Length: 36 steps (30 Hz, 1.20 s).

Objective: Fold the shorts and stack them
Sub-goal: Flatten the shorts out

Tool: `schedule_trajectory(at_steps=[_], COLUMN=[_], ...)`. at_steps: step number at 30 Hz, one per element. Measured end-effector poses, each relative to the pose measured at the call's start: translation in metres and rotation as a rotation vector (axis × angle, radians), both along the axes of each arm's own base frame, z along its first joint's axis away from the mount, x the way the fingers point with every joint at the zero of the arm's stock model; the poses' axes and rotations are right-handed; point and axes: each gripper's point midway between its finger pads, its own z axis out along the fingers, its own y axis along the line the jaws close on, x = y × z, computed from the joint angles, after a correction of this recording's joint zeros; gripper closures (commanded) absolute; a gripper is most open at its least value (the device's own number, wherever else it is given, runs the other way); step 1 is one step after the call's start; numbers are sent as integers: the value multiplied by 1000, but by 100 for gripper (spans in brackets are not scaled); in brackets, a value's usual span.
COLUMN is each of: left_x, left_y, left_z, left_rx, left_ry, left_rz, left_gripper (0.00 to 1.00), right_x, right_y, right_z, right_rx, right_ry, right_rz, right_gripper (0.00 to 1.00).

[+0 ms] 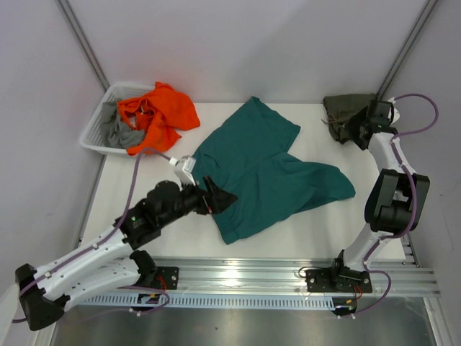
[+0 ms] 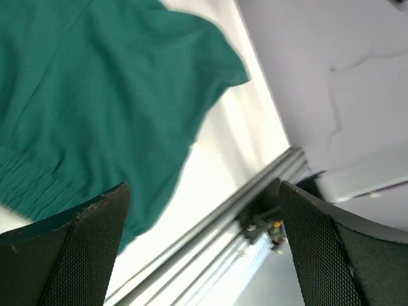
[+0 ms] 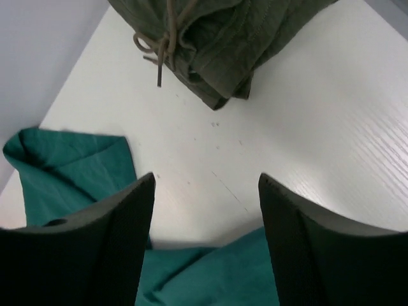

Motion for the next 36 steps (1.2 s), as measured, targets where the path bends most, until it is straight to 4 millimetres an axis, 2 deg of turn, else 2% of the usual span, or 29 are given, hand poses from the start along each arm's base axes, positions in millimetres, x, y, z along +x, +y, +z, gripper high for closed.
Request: schedule_trajectory(at_steps=[3,5,6,7,9,12,16,20,23,26,28,31,36], left_x=[-1,-1,-3,-4,-7,-12,-20,-28,-32,-33,-33,-34,-33], left_y=[-10,-17,-20,-24,-27,-23,-14,-9,-4,-5,-6,-8,-7], left_z=[45,60,59,56,36,7,-9,-21,-31,-36,-44,-55,-60], left_rx=[31,53,77,100,161,230,276,321,360,382,403,427,450], left_ry=[5,15,32,53,117,208,248,243,239,232,243,272,262], left_rz=[-51,-87,-111,-134,-181,-220,-272,-325,-354,-388,-410,-435,-445], left_gripper=[1,1,1,1,1,1,1,1,1,1,1,1,1], right_x=[-13,-27,-34,-42,-64,-101,-137,-164,-180,-190,-195,-201,-218], right_y=[11,23,29,35,42,44,43,45,43,32,25,15,4], right_z=[-7,-18,-25,-32,-49,-73,-89,-84,-66,-46,-39,-42,-68], right_rx=[56,100,122,145,184,244,297,286,252,219,202,200,260], right_ry=[69,135,164,193,261,353,442,464,427,373,359,370,421], right_rz=[65,103,119,133,142,126,97,78,57,17,-6,-39,-91], right_gripper=[30,30,30,30,30,30,29,29,30,31,31,31,32])
